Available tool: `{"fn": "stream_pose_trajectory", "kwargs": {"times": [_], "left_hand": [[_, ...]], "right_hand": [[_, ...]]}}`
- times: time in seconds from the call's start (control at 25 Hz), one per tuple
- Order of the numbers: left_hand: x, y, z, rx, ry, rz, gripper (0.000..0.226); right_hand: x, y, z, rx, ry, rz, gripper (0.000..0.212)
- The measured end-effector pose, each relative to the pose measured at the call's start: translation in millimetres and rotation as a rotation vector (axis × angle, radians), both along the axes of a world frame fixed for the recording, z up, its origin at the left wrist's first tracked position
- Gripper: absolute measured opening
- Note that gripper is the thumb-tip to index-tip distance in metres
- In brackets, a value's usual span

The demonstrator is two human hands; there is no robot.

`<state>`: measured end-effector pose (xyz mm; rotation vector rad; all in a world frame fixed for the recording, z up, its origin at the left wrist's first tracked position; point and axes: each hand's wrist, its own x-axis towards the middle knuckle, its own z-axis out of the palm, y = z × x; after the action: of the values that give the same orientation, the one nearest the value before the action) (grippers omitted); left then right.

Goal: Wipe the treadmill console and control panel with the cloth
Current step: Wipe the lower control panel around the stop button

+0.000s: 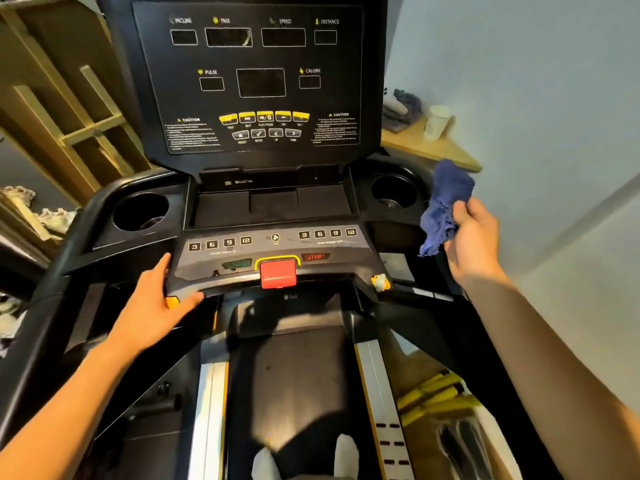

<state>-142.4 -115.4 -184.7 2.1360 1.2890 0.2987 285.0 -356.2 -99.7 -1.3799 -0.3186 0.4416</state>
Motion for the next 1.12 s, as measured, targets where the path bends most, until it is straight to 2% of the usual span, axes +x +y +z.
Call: {"fn": "stream_pose_trajectory", "kwargs": {"times": [0.12,0.28,0.36,0.44,0.52,0.64,0.84,1.12], "left_hand": [[-1.7,-4.4,-7.0,0.021,0.027,0.037,0.101],[3.4,-12.6,-10.8,0.109,0.056,0.101,0.097],[3.6,-13.3,-11.9,0.135,0.065,0.119,0.095],[2.4,-11.4,-14.5,0.146,0.055,0.114,0.095],[1.4,-10.2,-16.4,0.154,0.057,0.107,0.097],[1.6,-9.3,-18.1,0.165,0.069,0.108,0.098],[1.5,-8.1,-21.5,0.2,0.05,0.106,0.097],[0.5,-7.8,-23.3,0.223,0.055,0.097,0.096]], "right_hand": [[2.6,-7.0,-18.6,-0.127,-0.062,0.017,0.019],[-29.4,-7.0,-47.4,-0.48,-0.357,0.085,0.024],[-61.9,0.9,-61.6,-0.505,-0.466,0.198,0.032],[-83.5,8.9,-82.6,-0.522,-0.735,0.294,0.039],[-83.3,20.0,-99.1,-0.669,-1.058,0.29,0.043],[-86.9,28.3,-92.0,-0.853,-1.214,0.291,0.043],[-87.0,38.8,-97.6,-1.102,-1.236,0.348,0.074],[-107.8,65.7,-88.2,-1.135,-1.25,0.282,0.069]]}}
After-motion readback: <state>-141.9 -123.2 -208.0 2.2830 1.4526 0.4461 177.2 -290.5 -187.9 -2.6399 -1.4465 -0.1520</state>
